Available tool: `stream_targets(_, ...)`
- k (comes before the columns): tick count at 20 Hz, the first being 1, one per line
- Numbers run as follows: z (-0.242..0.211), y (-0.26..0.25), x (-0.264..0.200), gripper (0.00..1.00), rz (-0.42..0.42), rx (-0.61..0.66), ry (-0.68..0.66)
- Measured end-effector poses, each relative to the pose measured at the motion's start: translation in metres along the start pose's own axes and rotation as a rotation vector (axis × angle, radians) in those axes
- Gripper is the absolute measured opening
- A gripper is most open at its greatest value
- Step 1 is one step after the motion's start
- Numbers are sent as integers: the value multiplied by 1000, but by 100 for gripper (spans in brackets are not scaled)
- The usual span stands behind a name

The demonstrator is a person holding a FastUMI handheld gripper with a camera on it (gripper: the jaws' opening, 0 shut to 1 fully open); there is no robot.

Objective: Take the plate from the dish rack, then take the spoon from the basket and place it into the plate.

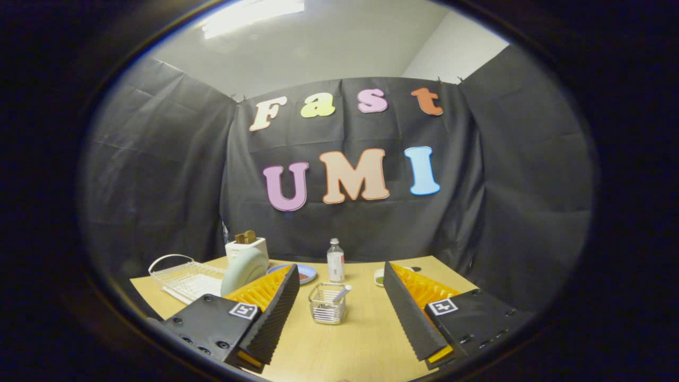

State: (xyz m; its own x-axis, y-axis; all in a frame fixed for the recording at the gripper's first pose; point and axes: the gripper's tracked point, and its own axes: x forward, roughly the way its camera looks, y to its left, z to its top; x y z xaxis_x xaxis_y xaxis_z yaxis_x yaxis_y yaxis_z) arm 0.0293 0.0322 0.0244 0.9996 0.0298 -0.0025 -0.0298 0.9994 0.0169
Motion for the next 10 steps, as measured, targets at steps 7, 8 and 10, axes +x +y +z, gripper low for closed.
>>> stream_targets(7, 44, 84, 63, 100, 121, 18, 61)
stream_targets(8, 45, 95, 72, 100, 134, 15, 92)
stream_targets(10, 45, 119, 88, 100, 156, -25, 153)
